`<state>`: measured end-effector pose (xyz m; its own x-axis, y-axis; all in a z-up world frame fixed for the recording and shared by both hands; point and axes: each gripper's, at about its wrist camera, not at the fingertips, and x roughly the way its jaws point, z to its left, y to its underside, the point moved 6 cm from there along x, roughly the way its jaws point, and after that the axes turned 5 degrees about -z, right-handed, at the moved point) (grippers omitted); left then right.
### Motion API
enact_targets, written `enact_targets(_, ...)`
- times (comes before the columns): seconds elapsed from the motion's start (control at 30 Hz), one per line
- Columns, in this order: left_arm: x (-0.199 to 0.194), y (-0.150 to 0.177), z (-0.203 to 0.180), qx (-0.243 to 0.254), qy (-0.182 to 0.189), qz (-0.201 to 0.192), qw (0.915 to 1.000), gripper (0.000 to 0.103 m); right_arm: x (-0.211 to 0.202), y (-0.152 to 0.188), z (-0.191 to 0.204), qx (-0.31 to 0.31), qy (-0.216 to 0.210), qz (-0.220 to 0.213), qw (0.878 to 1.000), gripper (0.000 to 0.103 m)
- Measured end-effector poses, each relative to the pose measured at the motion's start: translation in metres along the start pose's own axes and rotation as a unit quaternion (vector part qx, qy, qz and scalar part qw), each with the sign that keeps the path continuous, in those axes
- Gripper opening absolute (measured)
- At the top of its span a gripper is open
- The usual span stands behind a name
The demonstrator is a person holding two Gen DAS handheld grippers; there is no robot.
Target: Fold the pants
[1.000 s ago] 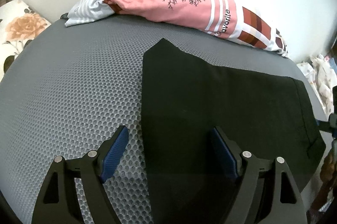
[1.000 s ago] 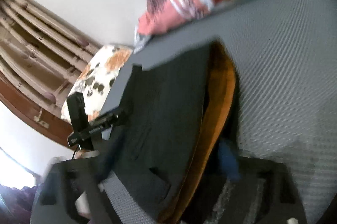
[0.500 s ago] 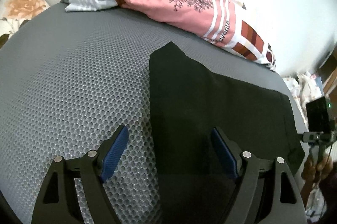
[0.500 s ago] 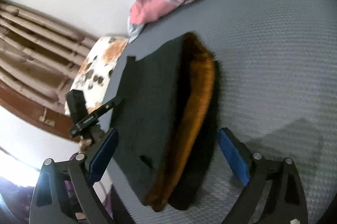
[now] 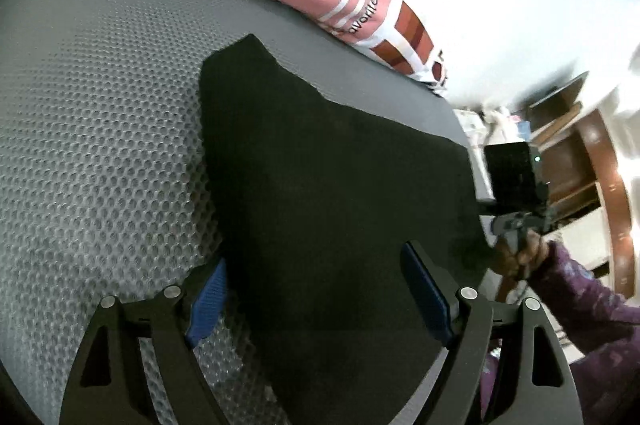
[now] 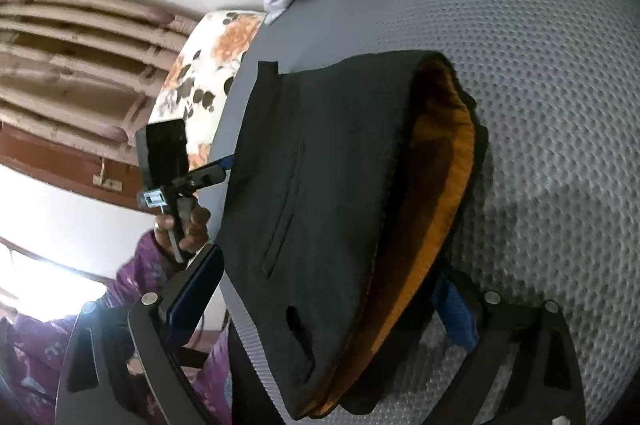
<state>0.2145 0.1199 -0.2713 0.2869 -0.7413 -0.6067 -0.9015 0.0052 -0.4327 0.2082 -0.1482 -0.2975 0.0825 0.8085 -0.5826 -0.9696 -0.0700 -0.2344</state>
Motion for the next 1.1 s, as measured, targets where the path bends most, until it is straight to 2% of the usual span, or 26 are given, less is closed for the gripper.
enact_targets(0.1, 0.001, -0.003, 0.003, -0.018, 0.029, 0.015, 0.9993, 0.080, 0.003, 0.001, 0.004, -0.033, 0.018, 0.009, 0.999, 0.090)
enact_targets(0.17, 0.002, -0.005, 0.002, -0.013, 0.037, 0.022, 0.9990, 0.080, 0.003, 0.002, 0.004, -0.043, 0.021, 0.009, 0.999, 0.093)
enact_targets(0.23, 0.001, -0.007, 0.005, -0.022, 0.054, 0.028, 0.9979, 0.080, 0.003, 0.001, 0.004, -0.032, -0.001, 0.003, 0.999, 0.101)
enact_targets(0.33, 0.000, -0.008, 0.007, -0.028, 0.059, 0.028, 0.9975, 0.080, 0.004, -0.002, 0.002, -0.013, -0.004, -0.008, 1.000, 0.101)
enact_targets(0.37, 0.001, -0.007, 0.004, -0.014, 0.039, 0.025, 0.9988, 0.074, 0.007, -0.003, 0.005, -0.016, 0.005, -0.014, 1.000, 0.101)
enact_targets(0.4, 0.002, -0.007, 0.002, -0.001, 0.015, 0.023, 0.9996, 0.067, 0.008, -0.002, 0.007, -0.025, 0.013, -0.017, 0.999, 0.090)
enact_targets(0.43, 0.003, -0.006, 0.001, 0.016, -0.018, 0.020, 0.9995, 0.045, 0.011, 0.000, 0.008, -0.032, 0.023, -0.014, 0.999, 0.056)
enact_targets(0.47, 0.004, -0.005, 0.002, 0.042, -0.074, 0.010, 0.9964, 0.027, 0.014, 0.002, 0.006, -0.033, 0.039, -0.007, 0.999, 0.038)
enact_targets(0.5, 0.004, -0.003, 0.001, 0.045, -0.077, 0.005, 0.9960, 0.027, 0.018, 0.003, 0.000, -0.020, 0.050, -0.001, 0.999, 0.034)
enact_targets(0.57, 0.002, 0.000, -0.001, 0.048, -0.092, -0.005, 0.9945, 0.026, 0.016, 0.004, -0.005, 0.004, 0.033, -0.012, 0.999, 0.034)
enact_targets(0.67, 0.001, 0.004, -0.015, 0.096, -0.140, -0.017, 0.9853, 0.022, 0.014, 0.005, -0.005, 0.023, 0.021, -0.023, 0.999, 0.032)
enact_targets(0.8, -0.003, 0.009, -0.026, 0.111, -0.182, -0.041, 0.9762, 0.019, 0.007, 0.007, -0.004, 0.031, 0.007, -0.047, 0.998, 0.030)
enact_targets(0.87, -0.005, 0.010, -0.031, 0.120, -0.195, -0.050, 0.9721, 0.017, 0.005, 0.009, -0.004, 0.038, -0.002, -0.059, 0.997, 0.029)
enact_targets(0.93, -0.008, 0.012, -0.040, 0.138, -0.216, -0.060, 0.9647, 0.016, 0.001, 0.015, -0.005, 0.040, -0.001, -0.068, 0.997, 0.029)
enact_targets(1.1, -0.009, 0.010, -0.053, 0.154, -0.242, -0.071, 0.9553, 0.016, -0.002, 0.021, -0.001, 0.049, -0.010, -0.088, 0.995, 0.029)
